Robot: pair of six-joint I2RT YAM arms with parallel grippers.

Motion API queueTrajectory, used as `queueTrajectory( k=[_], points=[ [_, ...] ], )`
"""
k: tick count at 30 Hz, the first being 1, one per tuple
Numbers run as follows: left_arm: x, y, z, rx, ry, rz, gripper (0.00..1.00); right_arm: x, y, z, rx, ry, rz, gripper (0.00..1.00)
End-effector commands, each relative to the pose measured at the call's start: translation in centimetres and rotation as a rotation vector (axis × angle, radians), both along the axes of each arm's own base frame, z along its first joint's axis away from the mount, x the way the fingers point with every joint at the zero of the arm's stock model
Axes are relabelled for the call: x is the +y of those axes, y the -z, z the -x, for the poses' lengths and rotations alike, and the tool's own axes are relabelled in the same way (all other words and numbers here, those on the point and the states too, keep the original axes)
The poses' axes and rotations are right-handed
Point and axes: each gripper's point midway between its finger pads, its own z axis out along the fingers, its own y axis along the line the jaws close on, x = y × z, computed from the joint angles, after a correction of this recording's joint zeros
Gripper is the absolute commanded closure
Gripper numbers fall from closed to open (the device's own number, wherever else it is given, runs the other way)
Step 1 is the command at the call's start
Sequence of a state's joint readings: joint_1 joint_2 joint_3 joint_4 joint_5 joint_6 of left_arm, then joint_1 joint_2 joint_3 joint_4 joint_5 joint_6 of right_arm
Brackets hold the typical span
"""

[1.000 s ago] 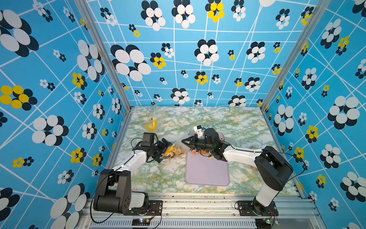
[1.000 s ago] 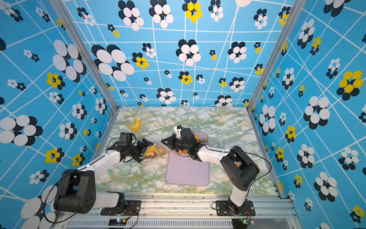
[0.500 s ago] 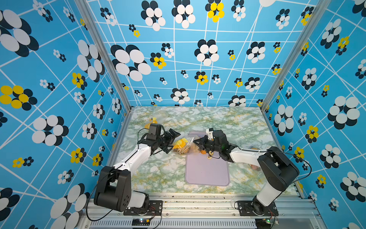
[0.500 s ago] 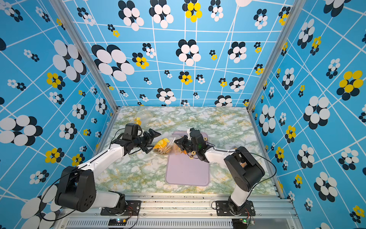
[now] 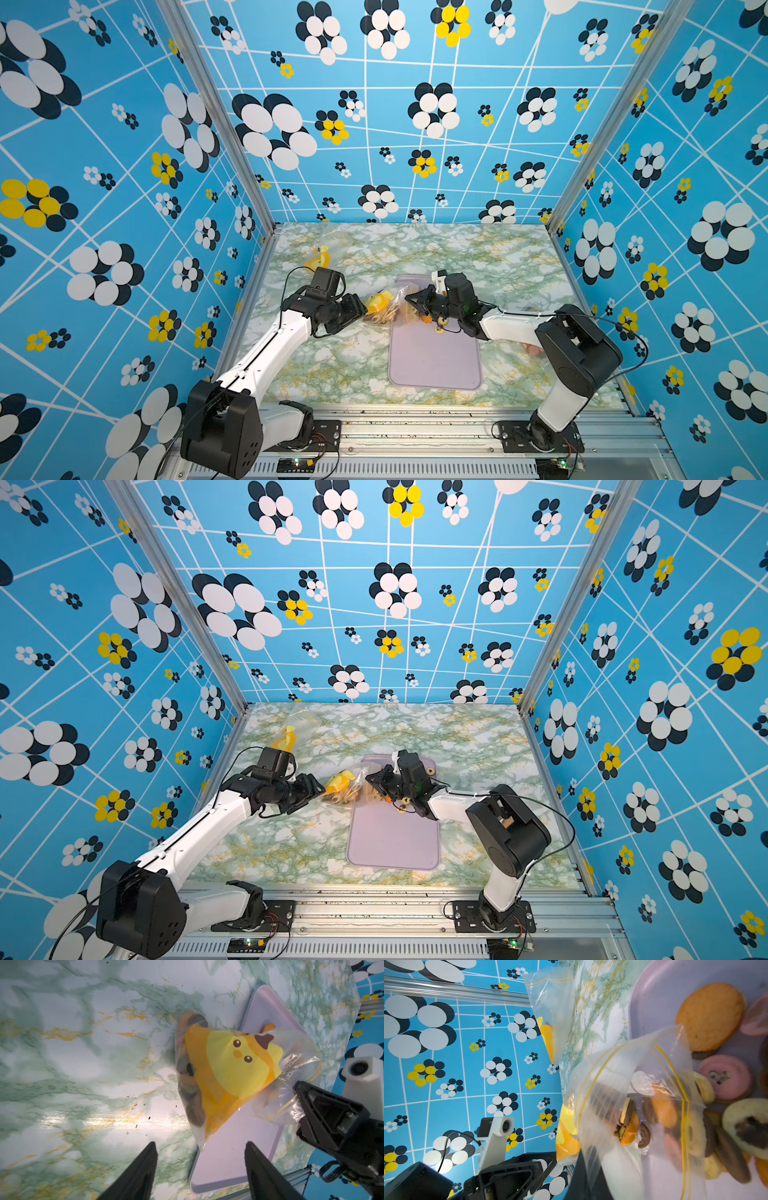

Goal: Pour cookies out of the ziploc bag
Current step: Pick up the ziploc bag from the center of the board.

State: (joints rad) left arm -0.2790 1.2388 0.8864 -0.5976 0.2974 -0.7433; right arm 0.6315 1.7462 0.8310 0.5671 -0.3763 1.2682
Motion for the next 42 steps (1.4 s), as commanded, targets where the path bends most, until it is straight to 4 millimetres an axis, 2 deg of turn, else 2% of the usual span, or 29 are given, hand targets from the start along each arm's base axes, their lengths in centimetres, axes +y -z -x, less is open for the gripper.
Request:
queueTrajectory(
  k=[1, 4, 8, 10, 13, 22, 27, 30, 33, 38, 42],
  points=[
    [-0.1, 0.9, 1.0, 0.008, 0.064, -0.039, 0.44, 0.5, -0.5, -0.5, -0.022, -0.015, -0.02, 1.0],
    [-0.5, 1.4, 0.8, 0.02, 0.075, -0.047, 0.55, 0.6, -0.7, -0.5, -0.026, -0.024, -0.023, 1.0],
    [-1.1, 1.9, 0.3, 0.036, 0.087, -0.04, 0.66, 0.6, -0.7, -0.4, -0.027, -0.029, -0.015, 1.0],
    [-1.3, 2.2, 0.1, 0.048, 0.092, -0.041, 0.68, 0.7, -0.8, -0.4, -0.027, -0.03, -0.017, 1.0],
    [-1.6, 2.3, -0.2, 0.057, 0.102, -0.043, 0.79, 0.6, -0.7, -0.4, -0.026, -0.029, -0.015, 1.0],
    [-1.7, 2.2, -0.9, 0.056, 0.107, -0.064, 0.99, 1.3, -2.2, -0.1, -0.056, -0.086, -0.018, 1.0],
    [-0.8, 1.3, -1.0, 0.025, 0.103, -0.113, 1.0, 2.9, -4.2, 0.3, -0.089, -0.161, -0.058, 1.0],
    [-0.2, 0.2, -1.3, -0.004, 0.101, -0.137, 1.0, 4.4, -5.7, 0.9, -0.107, -0.234, -0.081, 1.0],
    [0.3, -1.0, -1.5, -0.02, 0.105, -0.15, 1.0, 5.1, -6.7, 1.8, -0.125, -0.276, -0.064, 1.0],
    [1.6, -3.1, -1.2, -0.062, 0.12, -0.217, 1.0, 4.7, -7.0, 3.4, -0.116, -0.296, -0.029, 1.0],
    [1.4, -4.4, -0.6, -0.083, 0.146, -0.207, 1.0, 3.8, -6.8, 4.7, -0.103, -0.288, -0.021, 1.0]
  ],
)
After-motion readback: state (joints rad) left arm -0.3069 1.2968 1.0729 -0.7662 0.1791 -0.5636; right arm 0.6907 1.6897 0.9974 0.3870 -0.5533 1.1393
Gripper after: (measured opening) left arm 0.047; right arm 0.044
